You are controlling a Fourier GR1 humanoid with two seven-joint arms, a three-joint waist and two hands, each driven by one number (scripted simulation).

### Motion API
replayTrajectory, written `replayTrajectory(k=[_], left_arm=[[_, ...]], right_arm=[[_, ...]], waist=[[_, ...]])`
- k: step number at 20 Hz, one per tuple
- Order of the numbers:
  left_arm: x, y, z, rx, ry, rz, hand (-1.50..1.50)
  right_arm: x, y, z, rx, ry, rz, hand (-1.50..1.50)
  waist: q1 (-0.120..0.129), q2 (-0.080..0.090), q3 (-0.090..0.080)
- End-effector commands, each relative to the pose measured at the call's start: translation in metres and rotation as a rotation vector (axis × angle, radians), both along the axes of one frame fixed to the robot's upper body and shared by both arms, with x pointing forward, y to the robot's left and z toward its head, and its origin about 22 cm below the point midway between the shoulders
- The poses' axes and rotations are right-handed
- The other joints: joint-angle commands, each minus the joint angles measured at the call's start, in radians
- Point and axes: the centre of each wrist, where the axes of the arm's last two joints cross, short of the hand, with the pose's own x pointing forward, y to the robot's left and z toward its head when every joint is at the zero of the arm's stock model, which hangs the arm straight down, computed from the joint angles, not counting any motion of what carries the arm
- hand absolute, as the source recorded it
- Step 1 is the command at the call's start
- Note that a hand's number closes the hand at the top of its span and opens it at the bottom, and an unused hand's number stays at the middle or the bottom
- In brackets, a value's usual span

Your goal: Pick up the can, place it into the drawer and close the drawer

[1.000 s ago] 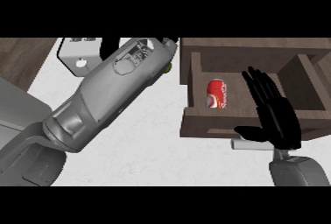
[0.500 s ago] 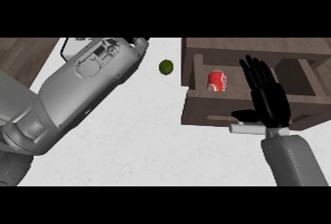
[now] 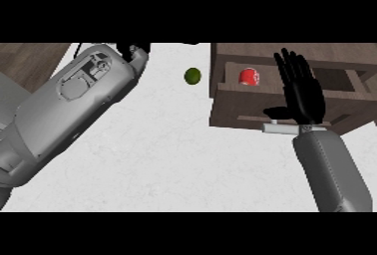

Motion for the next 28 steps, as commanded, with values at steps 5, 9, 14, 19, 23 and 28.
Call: replayTrajectory(k=[5, 9, 14, 19, 23, 28], left_arm=[[-0.013, 0.021, -0.001, 0.006, 0.028, -0.004, -1.5], [-0.016, 0.032, -0.023, 0.0, 0.032, 0.013, -1.5], [-0.025, 0.037, -0.017, 0.023, 0.015, -0.002, -1.5], [-0.04, 0.049, -0.046, 0.012, 0.036, -0.03, -1.5], [-0.045, 0.044, -0.051, 0.011, 0.02, -0.014, -1.5], [-0.05, 0.065, -0.063, 0.041, 0.021, -0.001, -1.5]], right_arm=[[0.027, 0.013, -0.022, 0.047, 0.001, -0.06, -1.5], [0.048, 0.015, -0.009, 0.044, -0.037, -0.073, -1.5], [0.067, 0.032, 0.006, 0.044, -0.064, -0.082, -1.5], [0.086, 0.021, 0.041, 0.05, -0.076, -0.093, -1.5], [0.093, 0.04, 0.051, 0.062, -0.08, -0.084, -1.5], [0.093, 0.043, 0.049, 0.088, -0.079, -0.072, -1.5]], waist=[[0.009, 0.027, 0.028], [0.012, 0.036, 0.028], [0.022, 0.039, 0.029], [0.039, 0.046, 0.028], [0.034, 0.048, 0.028], [0.03, 0.049, 0.028]])
